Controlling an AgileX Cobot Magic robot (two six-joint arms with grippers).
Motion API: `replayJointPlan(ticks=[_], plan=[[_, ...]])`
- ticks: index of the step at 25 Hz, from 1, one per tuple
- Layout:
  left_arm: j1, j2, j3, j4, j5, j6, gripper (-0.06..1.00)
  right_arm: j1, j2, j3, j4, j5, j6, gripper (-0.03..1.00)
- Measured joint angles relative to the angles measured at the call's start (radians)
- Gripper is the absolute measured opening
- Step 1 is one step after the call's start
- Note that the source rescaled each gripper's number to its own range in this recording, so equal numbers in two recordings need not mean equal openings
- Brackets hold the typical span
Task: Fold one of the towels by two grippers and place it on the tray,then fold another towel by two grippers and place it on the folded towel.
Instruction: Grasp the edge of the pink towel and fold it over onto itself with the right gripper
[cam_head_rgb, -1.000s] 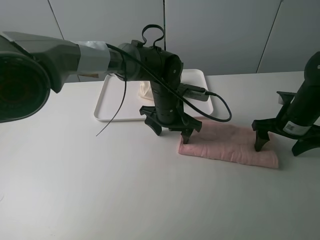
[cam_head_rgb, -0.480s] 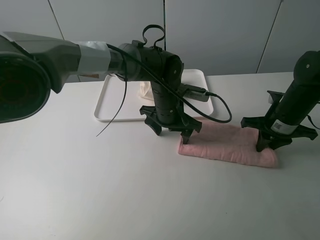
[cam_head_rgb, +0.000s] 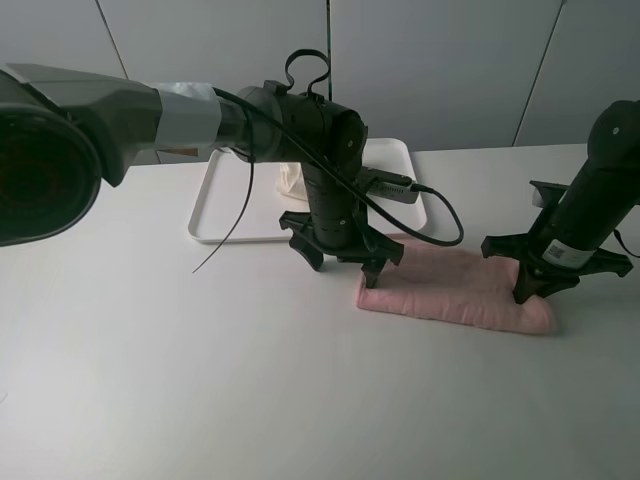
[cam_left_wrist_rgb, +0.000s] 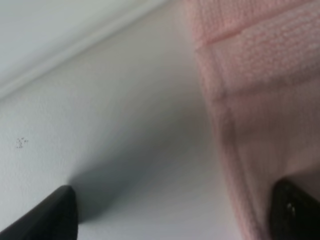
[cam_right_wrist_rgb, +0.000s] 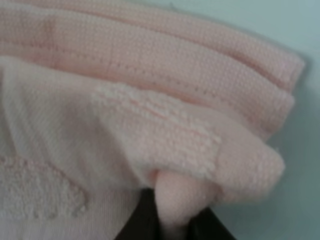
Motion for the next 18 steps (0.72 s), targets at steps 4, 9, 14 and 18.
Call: replayJointPlan(ticks=[4, 9, 14, 18], plan=[[0.000, 0.000, 0.000, 0.000, 0.002, 0.002, 1.00, -0.002, -0.026, 0.010, 0.026, 0.015, -0.048, 0.06], [0.000, 0.000, -0.002, 0.000, 0.006, 0.013, 1.00, -0.002, -0.096, 0.019, 0.081, 0.055, -0.092, 0.06], [0.000, 0.000, -0.002, 0.000, 0.008, 0.019, 0.99, -0.002, -0.177, 0.020, 0.165, 0.076, -0.130, 0.06], [0.000, 0.000, -0.002, 0.000, 0.008, 0.019, 0.99, -0.002, -0.204, 0.020, 0.276, 0.103, -0.190, 0.06]])
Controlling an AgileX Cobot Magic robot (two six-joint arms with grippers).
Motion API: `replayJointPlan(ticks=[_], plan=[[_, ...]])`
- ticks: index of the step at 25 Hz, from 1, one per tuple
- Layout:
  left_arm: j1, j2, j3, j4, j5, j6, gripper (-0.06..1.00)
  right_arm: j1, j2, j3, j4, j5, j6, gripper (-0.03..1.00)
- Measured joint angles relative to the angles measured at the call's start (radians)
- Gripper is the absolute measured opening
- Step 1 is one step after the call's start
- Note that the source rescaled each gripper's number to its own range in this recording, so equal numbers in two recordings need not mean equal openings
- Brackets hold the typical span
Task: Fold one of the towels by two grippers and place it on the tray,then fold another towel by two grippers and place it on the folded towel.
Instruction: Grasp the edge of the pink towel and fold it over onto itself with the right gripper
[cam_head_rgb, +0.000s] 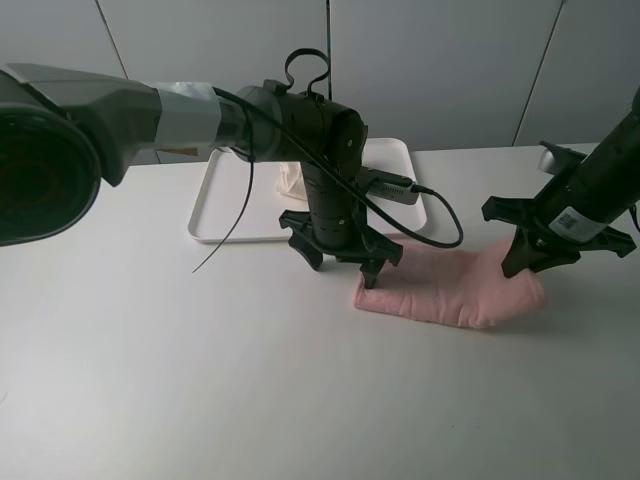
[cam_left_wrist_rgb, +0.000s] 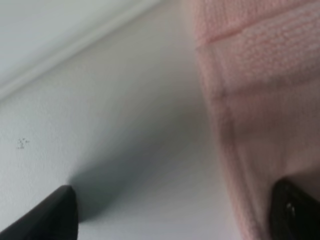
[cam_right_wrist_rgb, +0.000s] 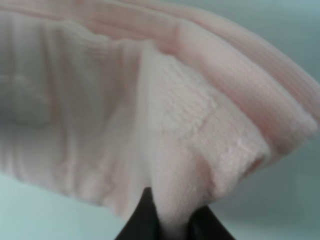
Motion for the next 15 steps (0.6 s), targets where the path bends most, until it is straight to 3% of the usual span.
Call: replayJointPlan(ticks=[9, 15], plan=[[0.000, 0.000, 0.000, 0.000, 0.002, 0.014, 0.99, 0.000, -0.008, 0.002, 0.319, 0.021, -0.180, 0.06], [0.000, 0.000, 0.000, 0.000, 0.002, 0.016, 0.99, 0.000, -0.008, 0.002, 0.413, 0.021, -0.238, 0.06]])
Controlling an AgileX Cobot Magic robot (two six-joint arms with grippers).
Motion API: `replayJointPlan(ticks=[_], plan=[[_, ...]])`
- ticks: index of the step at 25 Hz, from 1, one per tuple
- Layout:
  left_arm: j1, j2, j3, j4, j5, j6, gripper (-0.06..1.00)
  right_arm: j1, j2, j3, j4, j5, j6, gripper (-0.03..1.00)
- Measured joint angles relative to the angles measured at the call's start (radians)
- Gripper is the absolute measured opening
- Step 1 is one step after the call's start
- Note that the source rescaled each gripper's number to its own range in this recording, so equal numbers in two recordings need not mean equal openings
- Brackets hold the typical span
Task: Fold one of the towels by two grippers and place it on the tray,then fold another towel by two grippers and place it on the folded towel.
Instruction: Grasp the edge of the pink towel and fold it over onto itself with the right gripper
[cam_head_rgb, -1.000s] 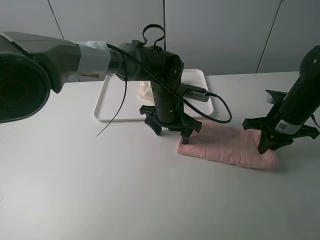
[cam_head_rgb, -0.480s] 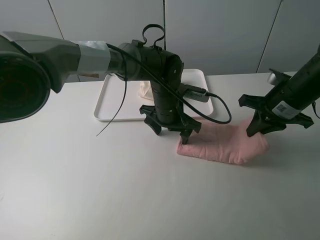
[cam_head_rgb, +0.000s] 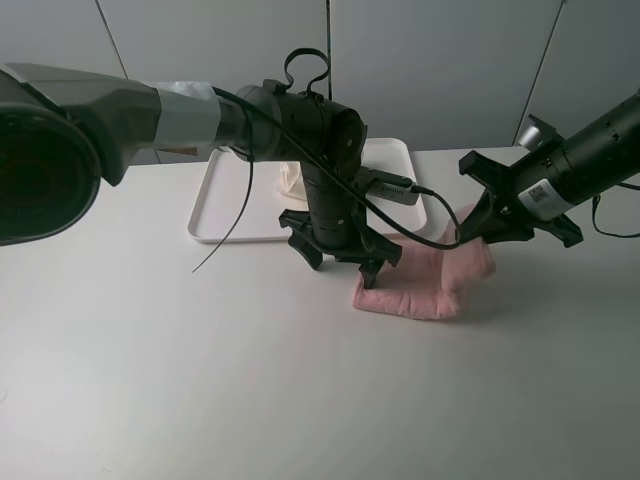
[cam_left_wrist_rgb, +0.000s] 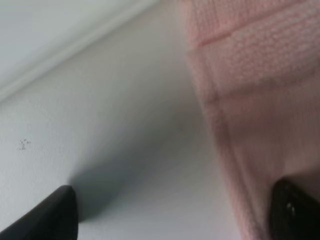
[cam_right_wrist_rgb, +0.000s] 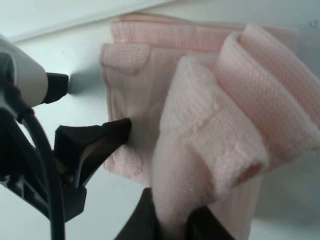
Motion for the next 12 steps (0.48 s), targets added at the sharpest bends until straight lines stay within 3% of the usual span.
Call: replayJointPlan(ticks=[7, 12], plan=[[0.000, 0.000, 0.000, 0.000, 0.002, 0.002, 0.99, 0.000, 0.032, 0.000, 0.084, -0.001, -0.070, 0.06], [0.000, 0.000, 0.000, 0.000, 0.002, 0.002, 0.99, 0.000, 0.099, 0.000, 0.208, 0.012, -0.191, 0.06]])
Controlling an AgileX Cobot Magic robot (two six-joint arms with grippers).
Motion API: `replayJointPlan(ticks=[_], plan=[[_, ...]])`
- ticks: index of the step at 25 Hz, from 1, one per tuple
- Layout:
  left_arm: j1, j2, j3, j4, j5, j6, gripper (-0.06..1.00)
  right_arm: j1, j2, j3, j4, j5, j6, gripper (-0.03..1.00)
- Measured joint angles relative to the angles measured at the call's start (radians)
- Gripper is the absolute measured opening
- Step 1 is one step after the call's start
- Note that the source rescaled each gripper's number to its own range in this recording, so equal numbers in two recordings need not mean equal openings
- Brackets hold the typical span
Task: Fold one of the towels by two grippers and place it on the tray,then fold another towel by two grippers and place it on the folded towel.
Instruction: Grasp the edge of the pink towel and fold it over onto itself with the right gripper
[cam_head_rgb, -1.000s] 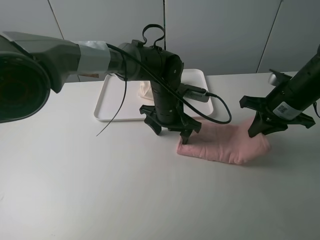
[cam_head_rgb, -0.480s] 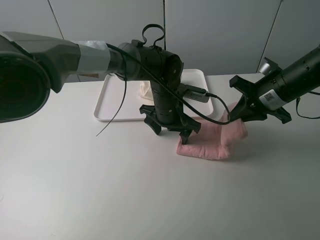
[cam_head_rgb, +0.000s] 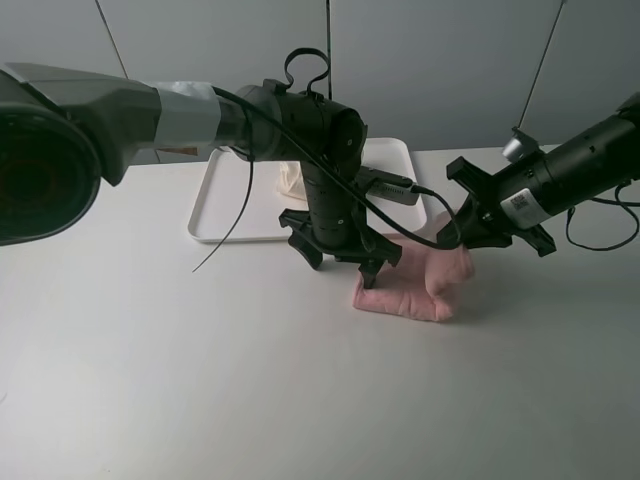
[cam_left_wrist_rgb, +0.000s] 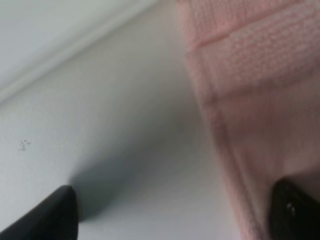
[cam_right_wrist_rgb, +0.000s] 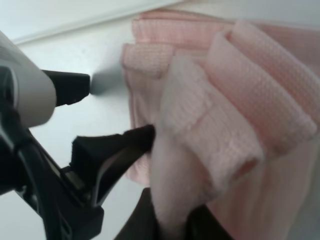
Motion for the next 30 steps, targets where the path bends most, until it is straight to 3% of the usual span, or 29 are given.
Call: replayJointPlan(ticks=[4, 15, 26, 30], plan=[[0.000, 0.000, 0.000, 0.000, 0.000, 0.000, 0.99, 0.000, 0.033, 0.002, 0.152, 0.026, -0.138, 0.06], [0.000, 0.000, 0.000, 0.000, 0.000, 0.002, 0.99, -0.006, 0.103, 0.087, 0.433, 0.051, -0.415, 0.06], [0.002, 0.000, -0.006, 0.000, 0.008, 0.002, 0.99, -0.006, 0.105, 0.089, 0.463, 0.052, -0.457, 0.06], [0.008, 0.000, -0.055, 0.012, 0.069, 0.016, 0.99, -0.006, 0.105, 0.089, 0.465, 0.054, -0.457, 0.06]])
